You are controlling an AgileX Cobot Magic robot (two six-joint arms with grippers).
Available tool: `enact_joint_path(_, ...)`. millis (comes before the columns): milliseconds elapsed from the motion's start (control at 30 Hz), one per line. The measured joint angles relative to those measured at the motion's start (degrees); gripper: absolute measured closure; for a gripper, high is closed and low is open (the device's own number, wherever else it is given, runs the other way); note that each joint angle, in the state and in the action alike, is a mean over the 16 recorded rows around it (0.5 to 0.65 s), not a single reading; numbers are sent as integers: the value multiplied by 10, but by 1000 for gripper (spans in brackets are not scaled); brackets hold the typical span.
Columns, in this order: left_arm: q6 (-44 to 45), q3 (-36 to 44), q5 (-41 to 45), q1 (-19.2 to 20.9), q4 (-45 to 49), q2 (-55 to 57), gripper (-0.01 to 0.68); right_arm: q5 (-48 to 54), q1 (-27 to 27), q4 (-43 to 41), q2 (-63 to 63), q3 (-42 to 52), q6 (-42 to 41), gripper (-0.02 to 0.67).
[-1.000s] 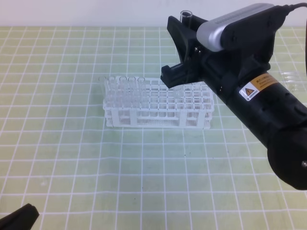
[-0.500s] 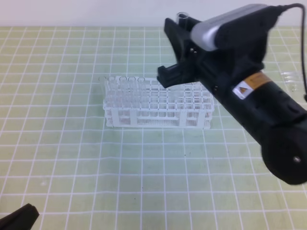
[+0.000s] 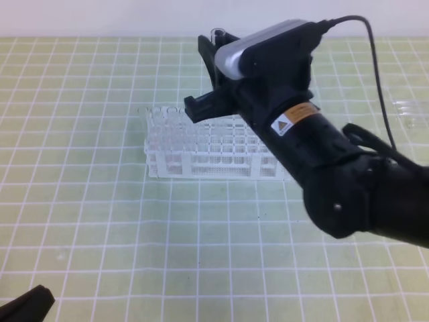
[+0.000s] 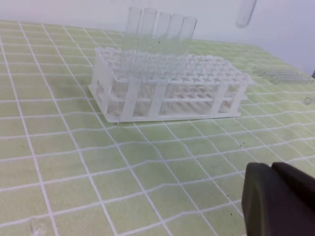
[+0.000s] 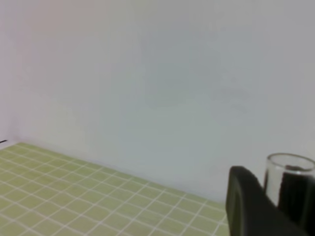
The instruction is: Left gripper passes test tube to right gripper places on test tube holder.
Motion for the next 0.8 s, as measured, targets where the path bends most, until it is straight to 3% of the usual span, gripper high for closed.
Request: enact_joint_path(800, 0, 0, -1, 0, 0, 0, 675, -23, -34, -5, 129, -69, 38, 552)
